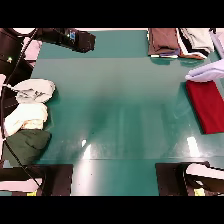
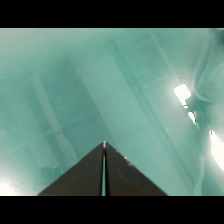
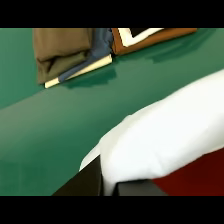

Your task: Fold the shirts.

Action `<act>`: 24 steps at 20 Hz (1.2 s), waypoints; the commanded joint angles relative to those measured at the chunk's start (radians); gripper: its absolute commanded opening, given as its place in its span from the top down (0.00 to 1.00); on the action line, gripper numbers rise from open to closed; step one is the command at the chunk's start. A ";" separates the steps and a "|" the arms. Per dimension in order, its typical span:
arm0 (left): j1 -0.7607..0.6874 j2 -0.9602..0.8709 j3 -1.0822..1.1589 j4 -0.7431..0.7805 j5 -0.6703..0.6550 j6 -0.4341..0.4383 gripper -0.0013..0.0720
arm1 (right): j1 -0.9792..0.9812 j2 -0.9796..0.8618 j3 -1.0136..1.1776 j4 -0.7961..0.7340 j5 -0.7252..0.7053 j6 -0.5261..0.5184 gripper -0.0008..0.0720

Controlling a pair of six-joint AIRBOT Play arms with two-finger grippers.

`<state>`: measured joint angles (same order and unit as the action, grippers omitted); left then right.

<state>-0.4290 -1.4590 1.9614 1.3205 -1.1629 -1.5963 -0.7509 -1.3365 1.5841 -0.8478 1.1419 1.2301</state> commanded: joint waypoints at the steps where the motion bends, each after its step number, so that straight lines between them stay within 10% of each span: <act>1: -0.001 0.000 0.000 0.001 0.000 0.002 0.95 | -0.051 0.095 -0.117 -0.084 0.029 0.001 0.97; 6: 0.000 0.000 0.000 0.001 -0.002 0.027 0.95 | -0.133 0.212 -0.402 -0.220 0.073 0.003 0.96; 9: 0.000 0.000 0.000 0.001 -0.001 0.027 0.95 | -0.194 0.260 -0.547 -0.372 0.104 0.026 0.35; 11: -0.001 0.000 0.000 0.001 -0.001 0.028 0.95 | -0.246 0.285 -0.589 -0.405 0.104 0.082 0.22; 16: 0.000 0.000 0.000 0.001 0.003 0.033 0.95 | -0.212 0.349 -0.470 -0.140 0.085 0.098 0.22; 23: 0.000 0.000 0.000 0.001 0.016 0.033 0.95 | 0.365 0.418 -0.399 -0.044 -0.010 0.097 0.24; 24: 0.000 0.000 0.000 0.000 0.023 0.033 0.95 | 0.446 0.414 -0.399 -0.045 -0.025 0.095 0.38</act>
<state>-0.4290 -1.4590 1.9614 1.3212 -1.1576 -1.5639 -0.5209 -0.9340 1.1721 -0.9150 1.1679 1.3251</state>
